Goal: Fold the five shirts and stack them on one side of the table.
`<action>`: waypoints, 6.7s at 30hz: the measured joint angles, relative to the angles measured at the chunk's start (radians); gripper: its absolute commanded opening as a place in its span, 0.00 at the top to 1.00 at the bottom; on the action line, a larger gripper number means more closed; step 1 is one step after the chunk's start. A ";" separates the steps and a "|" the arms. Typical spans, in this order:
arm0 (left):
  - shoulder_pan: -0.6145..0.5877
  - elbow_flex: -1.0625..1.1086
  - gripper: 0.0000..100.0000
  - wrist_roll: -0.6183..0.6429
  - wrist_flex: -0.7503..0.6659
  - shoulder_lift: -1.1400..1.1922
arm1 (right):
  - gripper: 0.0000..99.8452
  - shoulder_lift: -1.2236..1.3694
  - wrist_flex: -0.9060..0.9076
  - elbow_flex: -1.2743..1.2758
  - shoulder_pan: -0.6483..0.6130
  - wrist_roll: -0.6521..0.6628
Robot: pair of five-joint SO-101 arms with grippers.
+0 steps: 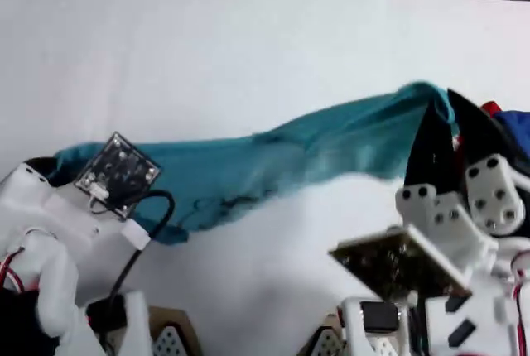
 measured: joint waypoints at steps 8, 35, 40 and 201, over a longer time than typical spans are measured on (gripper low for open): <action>-0.008 0.006 0.98 0.008 -0.054 -0.132 | 0.98 -0.167 0.011 0.000 0.006 0.000; 0.305 -0.993 0.98 0.537 0.112 0.393 | 0.98 0.420 0.219 -0.850 0.011 -0.259; 0.305 -1.003 0.98 0.537 0.114 0.367 | 0.98 0.419 0.264 -0.987 0.011 -0.259; 0.118 0.459 0.97 0.054 -0.238 0.925 | 0.98 -0.006 -0.129 1.413 -0.064 -0.005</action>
